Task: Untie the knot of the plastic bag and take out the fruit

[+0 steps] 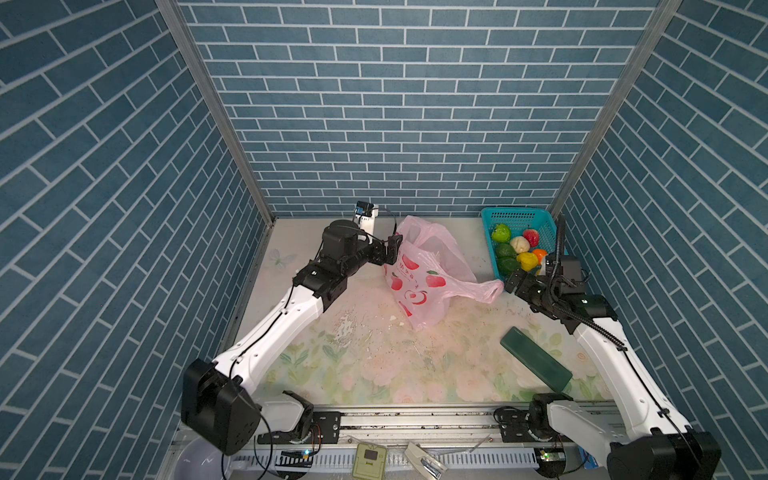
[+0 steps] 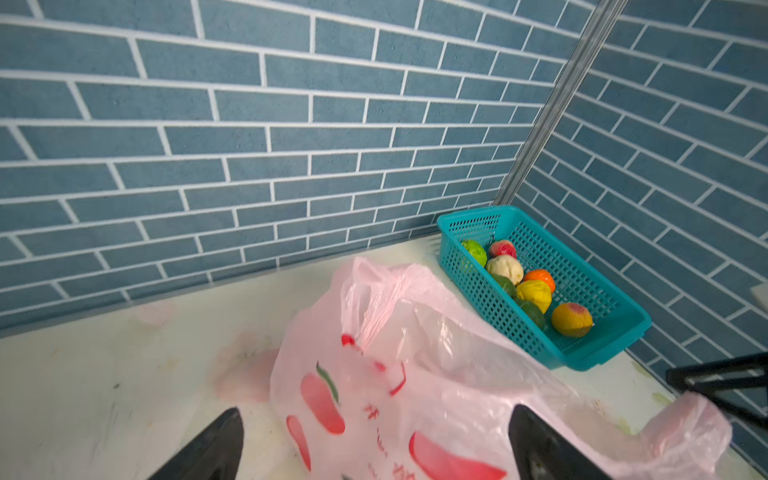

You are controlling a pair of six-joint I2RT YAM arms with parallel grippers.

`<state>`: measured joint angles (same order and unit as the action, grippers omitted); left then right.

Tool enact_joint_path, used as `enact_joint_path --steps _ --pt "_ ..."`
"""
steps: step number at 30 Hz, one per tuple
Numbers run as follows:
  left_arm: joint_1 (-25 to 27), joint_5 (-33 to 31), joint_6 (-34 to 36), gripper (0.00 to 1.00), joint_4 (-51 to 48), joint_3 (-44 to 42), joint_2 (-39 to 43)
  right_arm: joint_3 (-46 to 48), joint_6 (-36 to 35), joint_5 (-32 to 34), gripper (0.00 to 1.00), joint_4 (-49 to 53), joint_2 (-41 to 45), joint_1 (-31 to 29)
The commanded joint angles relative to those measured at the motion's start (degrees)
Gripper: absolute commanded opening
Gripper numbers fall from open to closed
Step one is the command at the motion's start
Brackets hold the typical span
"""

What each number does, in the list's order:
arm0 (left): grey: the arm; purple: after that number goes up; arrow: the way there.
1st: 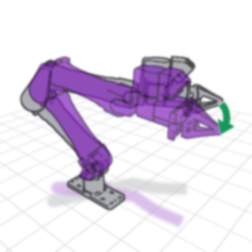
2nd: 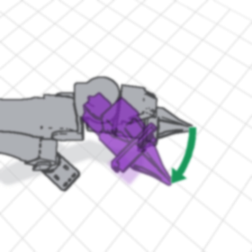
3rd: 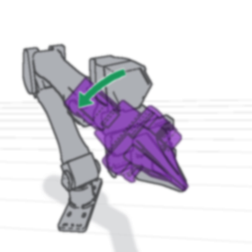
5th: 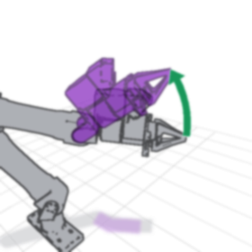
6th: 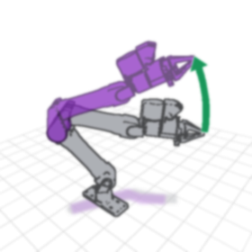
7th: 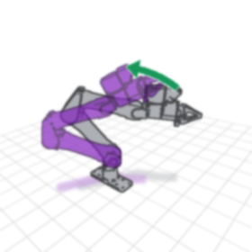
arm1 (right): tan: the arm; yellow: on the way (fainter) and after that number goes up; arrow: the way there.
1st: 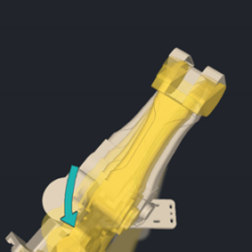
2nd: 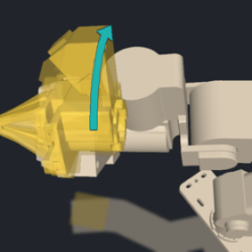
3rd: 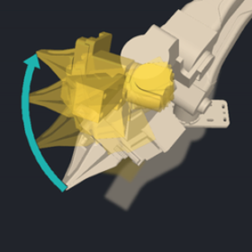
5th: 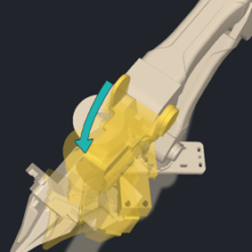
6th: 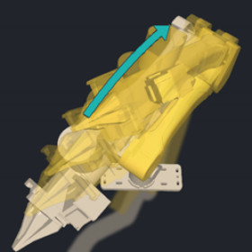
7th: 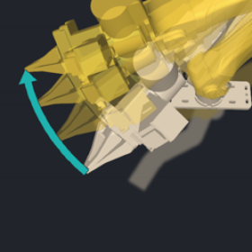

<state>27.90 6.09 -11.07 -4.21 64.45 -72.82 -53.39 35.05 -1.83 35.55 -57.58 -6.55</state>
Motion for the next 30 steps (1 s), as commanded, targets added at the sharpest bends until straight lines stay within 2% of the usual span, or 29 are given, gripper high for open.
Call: enact_joint_path --steps 1,8,14,18,30 --pt "-0.59 -3.56 0.87 1.0 -5.01 -4.01 4.17 0.15 -3.99 3.38 0.99 1.69 1.7 1.52" --pt "-1.87 -8.91 2.61 1.0 -6.06 -13.97 12.25 4.82 -9.43 -0.19 0.99 -6.56 1.81 3.29" --pt "-7.14 -11.35 5.35 1.0 -1.48 -23.99 17.91 9.59 -16.59 3.32 0.99 -17.97 -0.12 3.83" --pt "-9.71 -14.89 9.22 1.0 4.13 -29.79 19.95 14.18 -21.72 3.43 0.99 -29.13 -2.59 4.66" --pt "-15.76 -20.88 15.35 1.0 23.44 -37.17 11.24 21.14 -27.33 4.26 0.99 -54.44 -16.17 7.77"
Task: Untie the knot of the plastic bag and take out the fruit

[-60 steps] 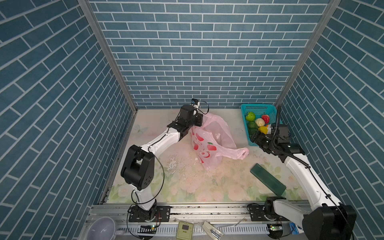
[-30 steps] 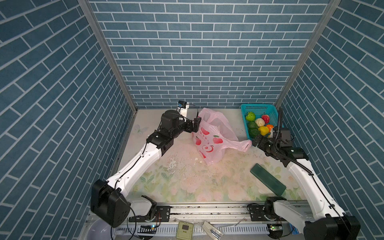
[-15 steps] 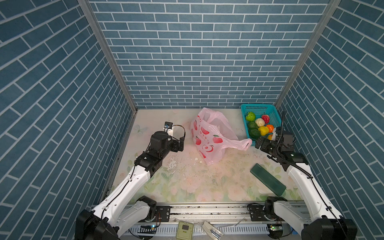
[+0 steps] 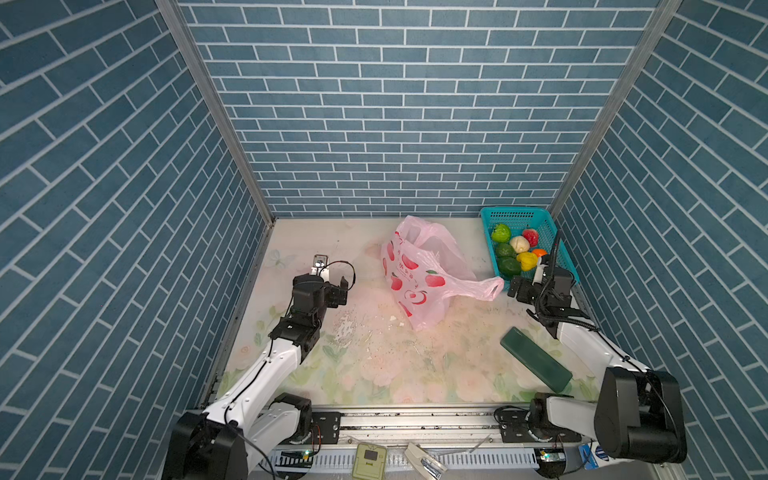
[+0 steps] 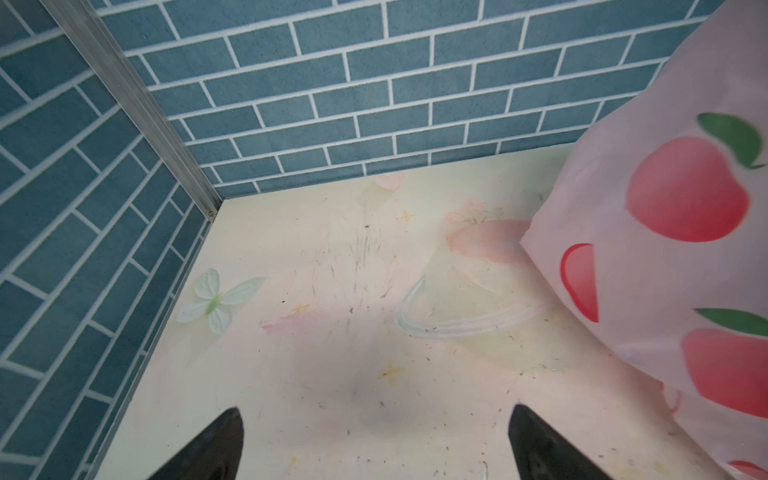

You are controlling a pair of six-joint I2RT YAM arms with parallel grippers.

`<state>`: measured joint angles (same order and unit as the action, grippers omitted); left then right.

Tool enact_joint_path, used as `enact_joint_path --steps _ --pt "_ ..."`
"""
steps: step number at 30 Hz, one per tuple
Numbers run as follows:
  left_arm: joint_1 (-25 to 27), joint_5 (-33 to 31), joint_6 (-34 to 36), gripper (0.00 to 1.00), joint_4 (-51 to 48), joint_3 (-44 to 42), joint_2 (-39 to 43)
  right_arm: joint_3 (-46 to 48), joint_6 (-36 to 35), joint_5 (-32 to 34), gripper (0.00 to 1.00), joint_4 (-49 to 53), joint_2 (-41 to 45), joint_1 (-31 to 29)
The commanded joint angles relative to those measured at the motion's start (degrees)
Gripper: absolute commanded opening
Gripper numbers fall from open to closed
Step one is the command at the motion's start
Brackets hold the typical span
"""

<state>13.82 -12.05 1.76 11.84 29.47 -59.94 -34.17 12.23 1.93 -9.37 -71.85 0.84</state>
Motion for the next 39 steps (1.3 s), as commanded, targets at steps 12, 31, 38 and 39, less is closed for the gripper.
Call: enact_joint_path --steps 12,31,38,39 --pt "-6.64 -2.72 5.17 1.0 34.0 -10.49 -14.07 7.93 -8.63 -0.52 0.99 -26.59 -7.53 2.0" --pt "-6.62 -4.38 4.67 1.0 53.52 -14.72 -28.63 13.07 -8.43 1.42 0.99 -42.47 -16.21 1.89" --pt "-6.62 -4.22 4.74 1.0 53.37 -14.62 -28.64 13.19 -8.54 0.91 0.99 -42.9 -16.19 1.97" --pt "-6.62 -4.21 4.83 1.0 53.33 -14.54 -28.65 13.2 -8.54 0.95 0.99 -42.97 -16.25 1.95"
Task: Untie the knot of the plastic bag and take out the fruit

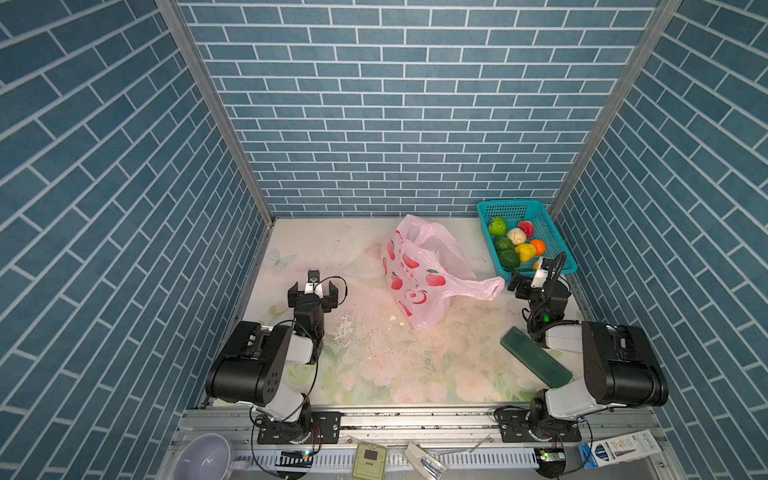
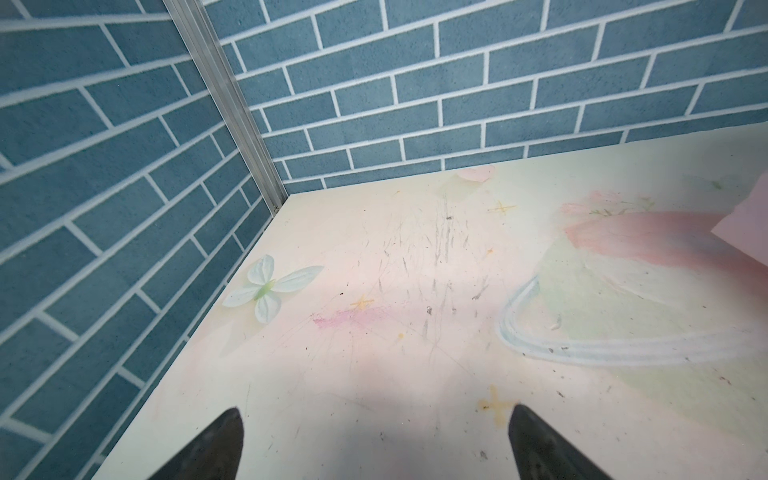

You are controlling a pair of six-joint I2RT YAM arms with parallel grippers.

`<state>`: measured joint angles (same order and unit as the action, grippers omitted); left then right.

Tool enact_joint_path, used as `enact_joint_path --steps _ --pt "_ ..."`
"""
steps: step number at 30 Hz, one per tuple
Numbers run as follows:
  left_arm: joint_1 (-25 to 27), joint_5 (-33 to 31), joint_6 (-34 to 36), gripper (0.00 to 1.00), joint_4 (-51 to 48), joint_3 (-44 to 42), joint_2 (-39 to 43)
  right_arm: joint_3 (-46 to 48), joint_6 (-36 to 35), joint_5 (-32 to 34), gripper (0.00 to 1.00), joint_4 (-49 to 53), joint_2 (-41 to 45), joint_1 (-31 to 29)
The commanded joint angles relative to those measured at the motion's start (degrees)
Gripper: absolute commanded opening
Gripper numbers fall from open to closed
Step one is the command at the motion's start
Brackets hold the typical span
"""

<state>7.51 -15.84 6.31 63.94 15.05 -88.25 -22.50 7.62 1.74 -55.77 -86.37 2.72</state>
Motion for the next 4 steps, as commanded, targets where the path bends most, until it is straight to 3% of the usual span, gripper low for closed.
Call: enact_joint_path --steps 1,4 --pt "-0.3 -0.47 0.2 1.0 1.08 -0.03 -0.26 1.5 -3.92 1.25 0.99 3.52 -1.7 0.01" --pt "-0.31 -0.43 0.2 1.0 0.91 0.04 -0.26 1.51 -3.91 1.26 0.99 3.49 -1.63 0.01"
